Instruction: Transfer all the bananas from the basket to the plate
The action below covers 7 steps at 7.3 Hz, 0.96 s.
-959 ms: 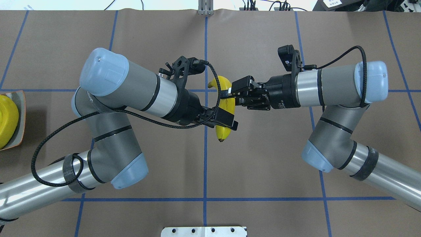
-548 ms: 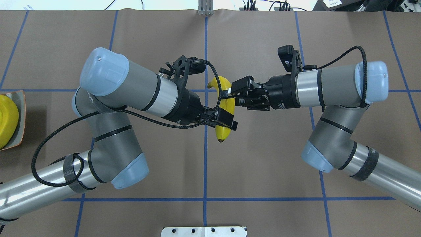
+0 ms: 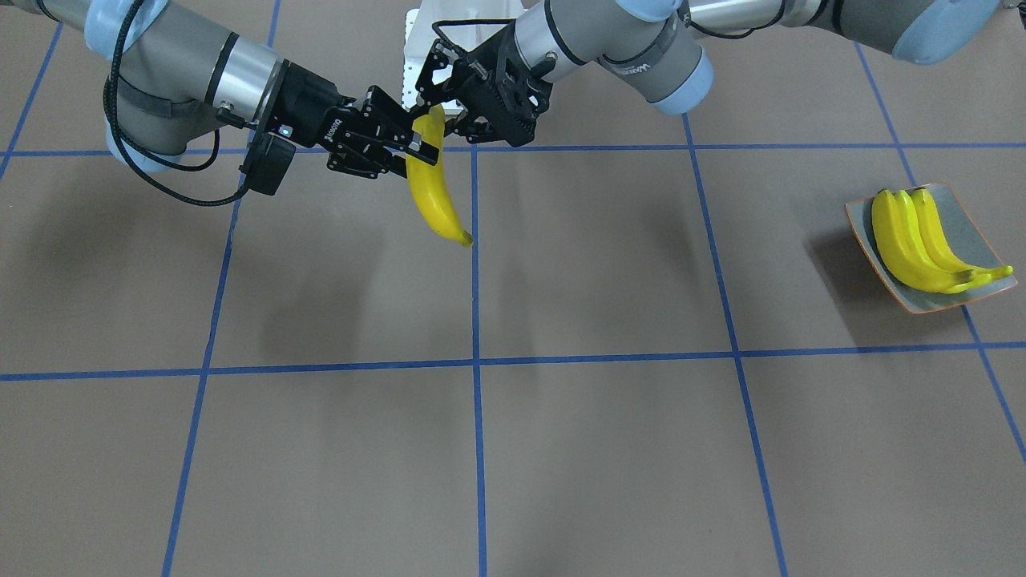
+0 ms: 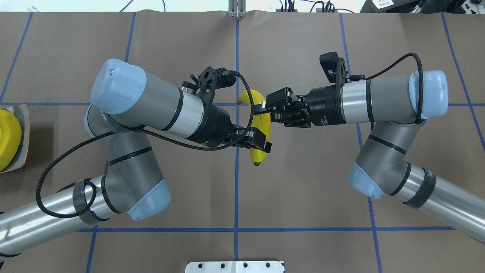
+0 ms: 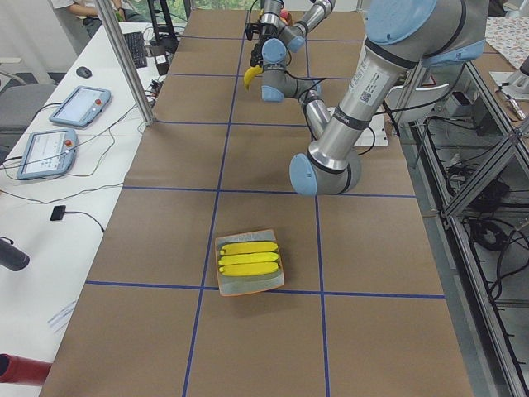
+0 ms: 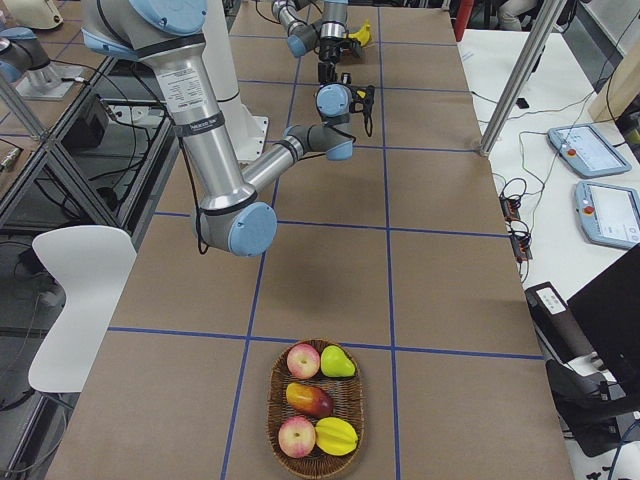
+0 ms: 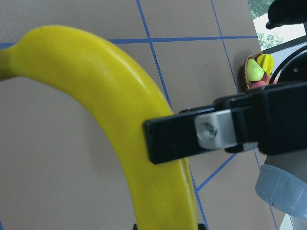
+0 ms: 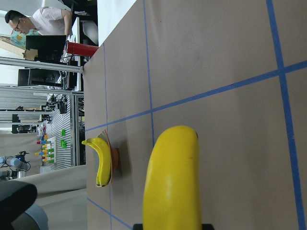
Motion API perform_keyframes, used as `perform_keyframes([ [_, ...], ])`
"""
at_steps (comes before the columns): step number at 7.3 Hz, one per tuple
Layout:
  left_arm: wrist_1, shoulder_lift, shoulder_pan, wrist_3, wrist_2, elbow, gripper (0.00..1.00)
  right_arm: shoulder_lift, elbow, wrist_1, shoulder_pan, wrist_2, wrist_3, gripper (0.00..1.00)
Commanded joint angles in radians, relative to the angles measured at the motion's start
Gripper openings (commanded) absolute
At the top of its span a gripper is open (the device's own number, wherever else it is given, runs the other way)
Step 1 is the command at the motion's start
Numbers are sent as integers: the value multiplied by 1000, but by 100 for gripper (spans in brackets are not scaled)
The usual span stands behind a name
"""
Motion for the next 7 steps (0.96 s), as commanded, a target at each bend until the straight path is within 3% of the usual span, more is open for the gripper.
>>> perform_keyframes([
  [1,-6,5,1,-28,3,-1,0,-36,1,99,8,0,70,100],
  [3,7,16,-25,-37,0,-4,0,-111,1,170,52,2,80,100],
  [4,9,84,-69,-35,-11,-19,0,-145,1,175,94,5,77,100],
  [6,12,177,-240,-25,-223,-24,0,-226,-2,175,166,9,67,100],
  [7,14,216,-326,-6,-270,-33,0,-266,-7,175,195,11,66,100],
])
